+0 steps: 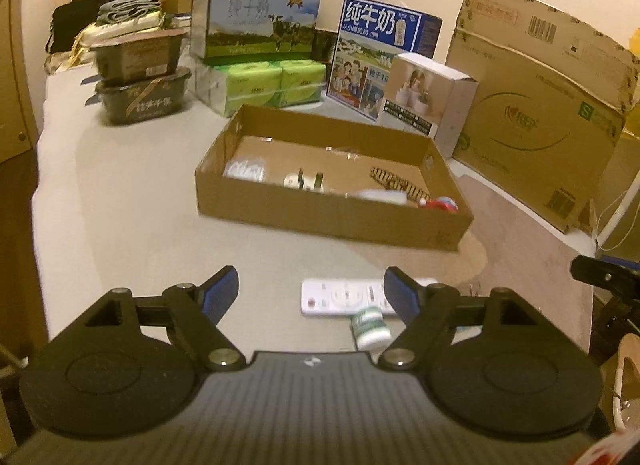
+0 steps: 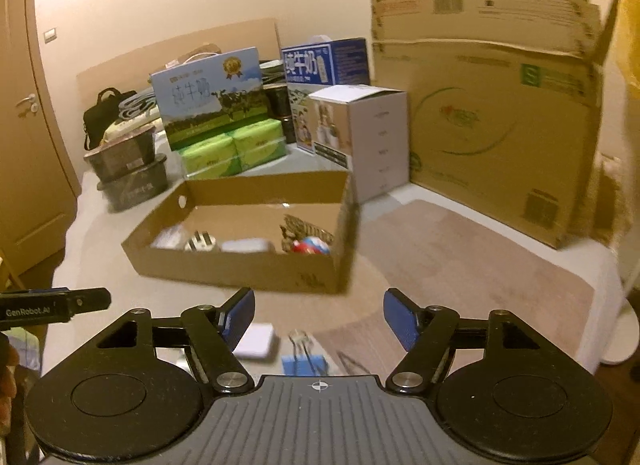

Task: Organize rigid objects
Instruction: 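Move both tools back toward the pill bottle and wire stand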

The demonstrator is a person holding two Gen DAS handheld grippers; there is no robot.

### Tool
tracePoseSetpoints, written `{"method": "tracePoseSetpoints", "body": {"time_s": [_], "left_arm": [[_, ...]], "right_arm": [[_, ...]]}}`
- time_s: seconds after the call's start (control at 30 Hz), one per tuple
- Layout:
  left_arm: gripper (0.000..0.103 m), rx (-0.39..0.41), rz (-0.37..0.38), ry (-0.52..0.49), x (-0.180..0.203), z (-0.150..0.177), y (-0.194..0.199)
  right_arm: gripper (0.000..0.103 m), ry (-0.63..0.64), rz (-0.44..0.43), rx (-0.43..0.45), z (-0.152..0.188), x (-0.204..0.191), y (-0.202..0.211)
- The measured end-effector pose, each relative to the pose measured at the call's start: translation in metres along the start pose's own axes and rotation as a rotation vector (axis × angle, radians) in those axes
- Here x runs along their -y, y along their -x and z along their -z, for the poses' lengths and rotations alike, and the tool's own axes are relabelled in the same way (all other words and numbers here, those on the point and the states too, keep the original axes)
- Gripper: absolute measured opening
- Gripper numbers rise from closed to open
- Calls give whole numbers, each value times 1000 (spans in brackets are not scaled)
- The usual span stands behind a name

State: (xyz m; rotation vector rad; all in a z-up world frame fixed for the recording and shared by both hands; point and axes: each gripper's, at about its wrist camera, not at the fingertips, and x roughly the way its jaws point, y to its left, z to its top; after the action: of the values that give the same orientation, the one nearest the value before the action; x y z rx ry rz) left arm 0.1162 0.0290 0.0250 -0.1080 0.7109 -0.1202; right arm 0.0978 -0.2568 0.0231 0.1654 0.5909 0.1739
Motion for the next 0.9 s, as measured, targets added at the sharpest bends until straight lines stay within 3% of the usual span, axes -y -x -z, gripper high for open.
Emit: {"method": "tracePoseSetpoints", "body": {"time_s": [0.4,0.6,0.9], "left_arm": [[78,-28,-5,2,10,42,27],[78,-50,-2,-8,15,50,25],[78,-65,5,-20,20,51,12]], "right_arm": [[71,-3,46,-21,54,14,43],[71,0,53,-67,70,20,41],[71,79,6,-57,72,24,27]]}}
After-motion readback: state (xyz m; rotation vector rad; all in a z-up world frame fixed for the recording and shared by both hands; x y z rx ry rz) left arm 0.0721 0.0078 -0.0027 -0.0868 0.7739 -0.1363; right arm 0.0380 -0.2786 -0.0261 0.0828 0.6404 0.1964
